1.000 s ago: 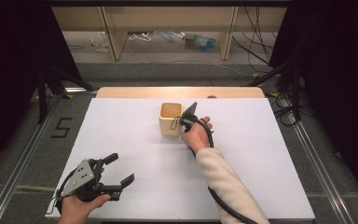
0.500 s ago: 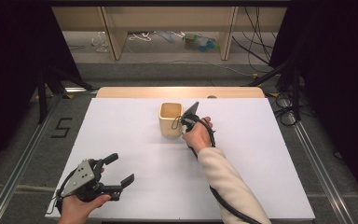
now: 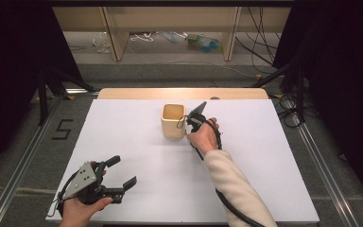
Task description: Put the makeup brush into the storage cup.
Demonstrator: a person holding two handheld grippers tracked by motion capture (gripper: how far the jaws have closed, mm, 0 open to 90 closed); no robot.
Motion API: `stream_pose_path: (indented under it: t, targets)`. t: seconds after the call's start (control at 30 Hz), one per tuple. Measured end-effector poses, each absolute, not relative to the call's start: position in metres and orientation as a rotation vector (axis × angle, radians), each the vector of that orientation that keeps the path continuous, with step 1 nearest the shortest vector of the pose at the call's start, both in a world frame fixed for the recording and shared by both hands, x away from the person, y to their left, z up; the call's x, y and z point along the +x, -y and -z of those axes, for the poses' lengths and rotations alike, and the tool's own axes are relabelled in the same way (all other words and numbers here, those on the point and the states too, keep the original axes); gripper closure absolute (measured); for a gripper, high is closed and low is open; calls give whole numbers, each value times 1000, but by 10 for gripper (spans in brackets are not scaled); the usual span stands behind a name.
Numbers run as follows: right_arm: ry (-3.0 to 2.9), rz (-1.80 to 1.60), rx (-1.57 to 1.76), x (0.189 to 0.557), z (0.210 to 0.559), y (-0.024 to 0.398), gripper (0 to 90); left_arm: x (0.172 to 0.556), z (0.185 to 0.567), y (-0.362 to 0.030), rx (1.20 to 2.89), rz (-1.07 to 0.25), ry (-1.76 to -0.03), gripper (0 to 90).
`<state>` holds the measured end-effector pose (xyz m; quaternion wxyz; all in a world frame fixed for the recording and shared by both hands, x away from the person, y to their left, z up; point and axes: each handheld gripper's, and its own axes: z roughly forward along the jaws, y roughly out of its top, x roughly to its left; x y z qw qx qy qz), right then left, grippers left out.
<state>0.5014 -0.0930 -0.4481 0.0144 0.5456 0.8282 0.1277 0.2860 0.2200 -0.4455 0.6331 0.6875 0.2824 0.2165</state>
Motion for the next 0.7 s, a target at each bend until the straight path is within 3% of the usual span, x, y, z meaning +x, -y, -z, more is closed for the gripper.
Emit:
stream_pose_path:
  t: [0.7]
  targets:
    - [-2499,-695,1699,493,434,114,843,286,446,-219,1571,-488,-655,92]
